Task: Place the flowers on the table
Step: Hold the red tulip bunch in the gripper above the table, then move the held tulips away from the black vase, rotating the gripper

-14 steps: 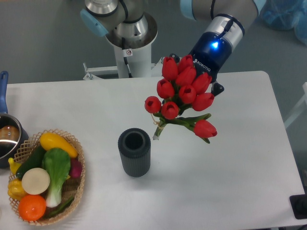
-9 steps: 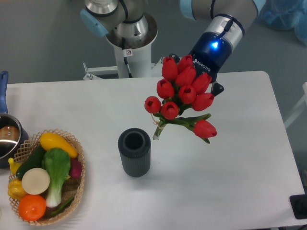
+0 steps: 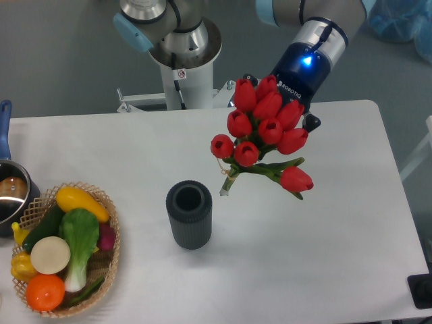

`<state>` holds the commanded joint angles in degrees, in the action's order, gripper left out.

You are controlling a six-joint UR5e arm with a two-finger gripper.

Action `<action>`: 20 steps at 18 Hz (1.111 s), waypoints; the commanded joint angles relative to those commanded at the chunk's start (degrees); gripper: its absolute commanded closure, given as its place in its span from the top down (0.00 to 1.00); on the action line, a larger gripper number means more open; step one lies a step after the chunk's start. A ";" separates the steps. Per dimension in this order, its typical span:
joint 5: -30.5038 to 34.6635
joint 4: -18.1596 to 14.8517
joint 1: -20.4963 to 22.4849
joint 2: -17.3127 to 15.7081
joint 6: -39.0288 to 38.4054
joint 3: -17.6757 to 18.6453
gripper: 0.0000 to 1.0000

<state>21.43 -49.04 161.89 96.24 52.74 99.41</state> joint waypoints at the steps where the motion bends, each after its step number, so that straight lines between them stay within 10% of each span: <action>1: 1.93 0.00 0.00 -0.26 0.09 0.00 0.45; 20: 45.44 -0.35 -0.26 -2.03 0.70 1.49 0.45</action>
<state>66.87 -49.39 161.63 94.22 53.44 100.89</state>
